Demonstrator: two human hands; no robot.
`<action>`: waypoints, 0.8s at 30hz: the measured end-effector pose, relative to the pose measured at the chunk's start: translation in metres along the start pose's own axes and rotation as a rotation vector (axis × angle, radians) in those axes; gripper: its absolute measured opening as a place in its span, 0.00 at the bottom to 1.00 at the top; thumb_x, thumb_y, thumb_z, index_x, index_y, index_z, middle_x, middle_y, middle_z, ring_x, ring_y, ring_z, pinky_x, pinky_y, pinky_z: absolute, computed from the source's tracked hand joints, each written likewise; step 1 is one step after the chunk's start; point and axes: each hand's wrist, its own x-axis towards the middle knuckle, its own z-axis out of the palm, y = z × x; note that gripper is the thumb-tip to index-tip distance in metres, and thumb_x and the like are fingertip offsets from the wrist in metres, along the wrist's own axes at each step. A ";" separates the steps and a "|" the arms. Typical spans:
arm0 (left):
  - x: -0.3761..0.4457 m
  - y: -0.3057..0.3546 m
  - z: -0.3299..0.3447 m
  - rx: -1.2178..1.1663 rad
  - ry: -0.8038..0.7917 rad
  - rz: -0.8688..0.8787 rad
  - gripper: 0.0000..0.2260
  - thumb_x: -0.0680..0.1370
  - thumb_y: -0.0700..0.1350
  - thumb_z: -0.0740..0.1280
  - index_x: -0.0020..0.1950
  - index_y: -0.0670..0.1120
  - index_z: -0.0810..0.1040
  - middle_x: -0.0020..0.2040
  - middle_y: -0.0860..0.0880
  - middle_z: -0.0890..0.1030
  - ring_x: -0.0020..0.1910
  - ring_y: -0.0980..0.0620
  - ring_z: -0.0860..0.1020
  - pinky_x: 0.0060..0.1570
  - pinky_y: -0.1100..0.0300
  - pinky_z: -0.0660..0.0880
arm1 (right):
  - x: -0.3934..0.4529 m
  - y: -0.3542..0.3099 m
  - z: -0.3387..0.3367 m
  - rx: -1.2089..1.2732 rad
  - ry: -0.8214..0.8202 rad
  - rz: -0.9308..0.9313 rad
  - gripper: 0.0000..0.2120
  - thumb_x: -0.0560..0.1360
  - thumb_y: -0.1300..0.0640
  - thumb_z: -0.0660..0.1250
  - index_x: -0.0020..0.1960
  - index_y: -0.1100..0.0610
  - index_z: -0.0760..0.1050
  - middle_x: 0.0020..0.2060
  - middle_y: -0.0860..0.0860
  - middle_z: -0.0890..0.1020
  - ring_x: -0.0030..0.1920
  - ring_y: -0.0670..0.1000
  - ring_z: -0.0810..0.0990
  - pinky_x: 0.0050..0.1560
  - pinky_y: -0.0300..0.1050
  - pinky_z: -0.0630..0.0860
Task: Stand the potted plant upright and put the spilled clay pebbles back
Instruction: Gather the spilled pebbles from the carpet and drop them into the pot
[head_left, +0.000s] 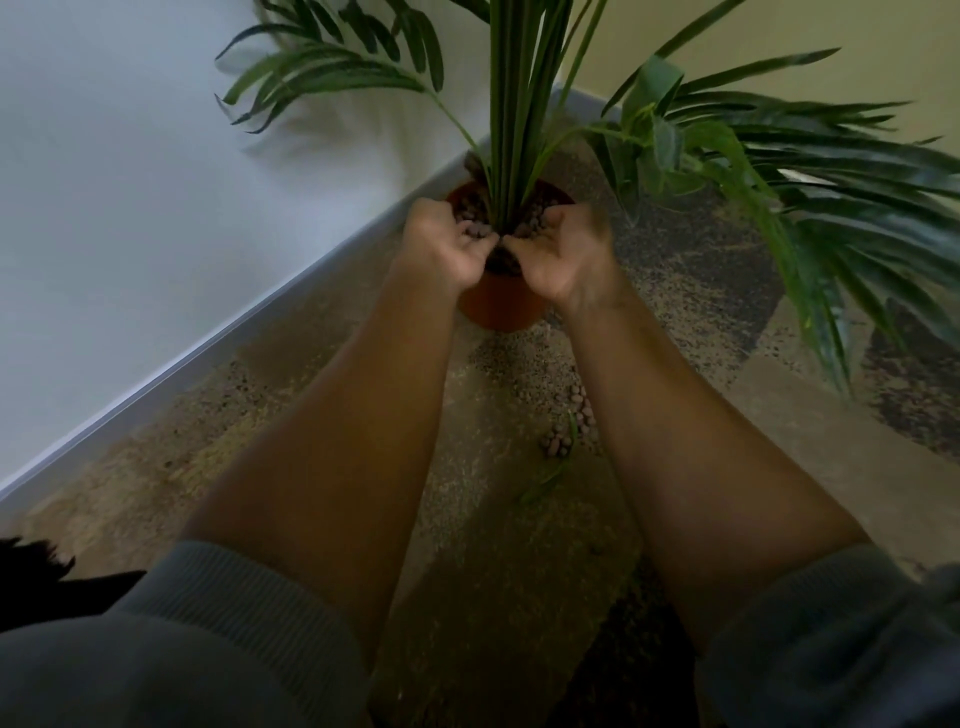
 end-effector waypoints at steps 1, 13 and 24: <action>-0.002 0.001 0.001 0.008 -0.031 -0.027 0.18 0.83 0.39 0.49 0.69 0.32 0.66 0.62 0.36 0.72 0.57 0.39 0.75 0.71 0.44 0.65 | -0.002 -0.001 0.000 0.017 -0.019 0.004 0.22 0.83 0.62 0.44 0.73 0.69 0.62 0.72 0.65 0.67 0.73 0.62 0.64 0.76 0.57 0.58; 0.004 -0.017 -0.049 0.076 0.272 0.041 0.19 0.85 0.47 0.50 0.72 0.44 0.70 0.67 0.45 0.77 0.64 0.48 0.77 0.57 0.59 0.76 | -0.001 0.037 -0.040 -0.332 0.041 0.103 0.12 0.81 0.63 0.55 0.62 0.63 0.71 0.54 0.58 0.80 0.58 0.56 0.79 0.62 0.49 0.77; 0.040 -0.051 -0.136 1.389 0.407 0.107 0.10 0.78 0.43 0.64 0.54 0.39 0.79 0.45 0.44 0.80 0.36 0.49 0.77 0.31 0.58 0.73 | 0.025 0.085 -0.116 -1.917 0.281 0.007 0.13 0.77 0.55 0.61 0.59 0.57 0.74 0.59 0.58 0.75 0.63 0.58 0.72 0.56 0.49 0.74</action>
